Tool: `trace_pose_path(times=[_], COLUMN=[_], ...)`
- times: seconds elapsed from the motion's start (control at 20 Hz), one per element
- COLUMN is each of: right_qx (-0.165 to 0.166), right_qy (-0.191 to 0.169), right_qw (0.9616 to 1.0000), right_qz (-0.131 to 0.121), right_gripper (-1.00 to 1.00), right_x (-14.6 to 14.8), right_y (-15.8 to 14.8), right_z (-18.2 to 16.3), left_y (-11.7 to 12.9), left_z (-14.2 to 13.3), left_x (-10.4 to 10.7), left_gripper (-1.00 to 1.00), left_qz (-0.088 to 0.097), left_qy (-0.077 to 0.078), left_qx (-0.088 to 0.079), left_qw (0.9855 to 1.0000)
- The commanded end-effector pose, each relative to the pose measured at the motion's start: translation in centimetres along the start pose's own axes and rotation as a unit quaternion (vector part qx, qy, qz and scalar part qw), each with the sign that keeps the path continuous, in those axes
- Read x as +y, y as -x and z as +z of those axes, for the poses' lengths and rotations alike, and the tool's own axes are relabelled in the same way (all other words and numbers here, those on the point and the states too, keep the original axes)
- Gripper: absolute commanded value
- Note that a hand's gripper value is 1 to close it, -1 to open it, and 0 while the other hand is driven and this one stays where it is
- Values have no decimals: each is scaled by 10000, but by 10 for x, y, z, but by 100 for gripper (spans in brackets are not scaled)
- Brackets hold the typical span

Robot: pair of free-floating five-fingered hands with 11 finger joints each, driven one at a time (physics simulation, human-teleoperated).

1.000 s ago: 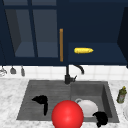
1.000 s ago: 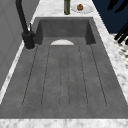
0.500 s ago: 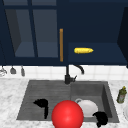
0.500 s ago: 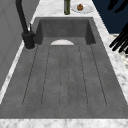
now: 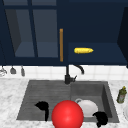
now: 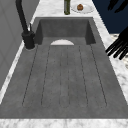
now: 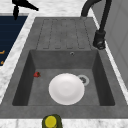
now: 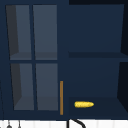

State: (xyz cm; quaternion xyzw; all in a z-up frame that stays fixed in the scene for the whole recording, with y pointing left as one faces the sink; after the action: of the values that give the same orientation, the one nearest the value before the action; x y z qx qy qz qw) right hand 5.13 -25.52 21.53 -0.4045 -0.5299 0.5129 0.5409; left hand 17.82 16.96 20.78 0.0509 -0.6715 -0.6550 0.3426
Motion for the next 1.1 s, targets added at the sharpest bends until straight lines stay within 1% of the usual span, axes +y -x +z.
trace_pose_path(times=[0.0,0.1,0.2,0.3,0.4,0.5,0.8,1.0,1.05], right_qx=[0,0,0,0,0,0,0,0,0], right_qy=[0,0,0,0,0,0,0,0,0], right_qw=[10000,10000,10000,10000,10000,10000,10000,10000,10000], right_qz=[0,0,0,0,0,0,0,0,0], right_gripper=[0,0,0,0,0,0,0,0,0], right_x=[0,0,0,0,0,0,0,0,0], right_y=[0,0,0,0,0,0,0,0,0], right_z=[0,0,0,0,0,0,0,0,0], left_y=[4,8,9,11,17,20,27,32,33], left_z=[1,4,1,0,2,-1,-3,-3,-3], left_x=[-7,-12,-16,-17,-18,-19,-27,-32,-33], left_gripper=[-100,-100,-100,-100,-100,-100,-100,-100,-100], left_qz=[-239,-224,-214,-199,-174,-163,-159,-177,-183], left_qy=[173,139,178,178,143,169,190,157,158], left_qx=[-534,-607,-747,-809,-810,-928,-1136,-1281,-1328], left_qw=[9981,9978,9968,9964,9965,9954,9932,9915,9909])
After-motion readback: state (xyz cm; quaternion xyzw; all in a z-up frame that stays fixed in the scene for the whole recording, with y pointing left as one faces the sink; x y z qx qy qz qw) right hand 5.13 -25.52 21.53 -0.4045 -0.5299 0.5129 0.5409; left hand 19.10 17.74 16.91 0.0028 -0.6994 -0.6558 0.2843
